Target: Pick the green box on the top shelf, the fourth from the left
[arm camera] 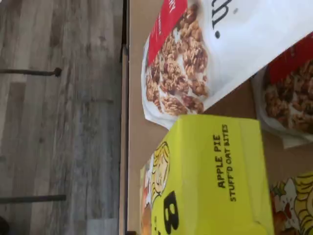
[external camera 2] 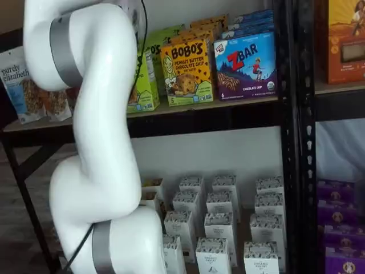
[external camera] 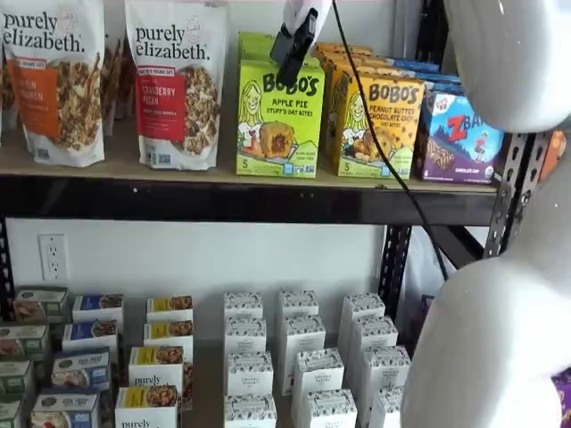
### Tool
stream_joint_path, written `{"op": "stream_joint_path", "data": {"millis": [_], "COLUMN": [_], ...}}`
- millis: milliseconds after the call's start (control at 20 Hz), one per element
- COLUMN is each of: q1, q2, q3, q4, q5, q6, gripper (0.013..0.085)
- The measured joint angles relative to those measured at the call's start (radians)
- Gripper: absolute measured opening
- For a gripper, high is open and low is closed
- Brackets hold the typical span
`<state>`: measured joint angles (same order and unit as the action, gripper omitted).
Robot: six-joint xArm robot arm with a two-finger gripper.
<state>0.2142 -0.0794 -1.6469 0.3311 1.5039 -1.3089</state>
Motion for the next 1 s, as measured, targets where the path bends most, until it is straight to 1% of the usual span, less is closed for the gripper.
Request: {"op": "stream_joint_path", "data": {"millis": [150, 500, 1000], "q1": [0.008, 0.023, 0.040], "q2": [0.006, 0.017, 0.014], "q3": [-0.003, -0.010, 0.011], "q4": [-0.019, -0.046, -0.087], "q5": [0.004, 0.010, -0.027], "q6": [0.005, 0.016, 0.025], "gripper": [0.0850, 0.0850, 0.0850]}}
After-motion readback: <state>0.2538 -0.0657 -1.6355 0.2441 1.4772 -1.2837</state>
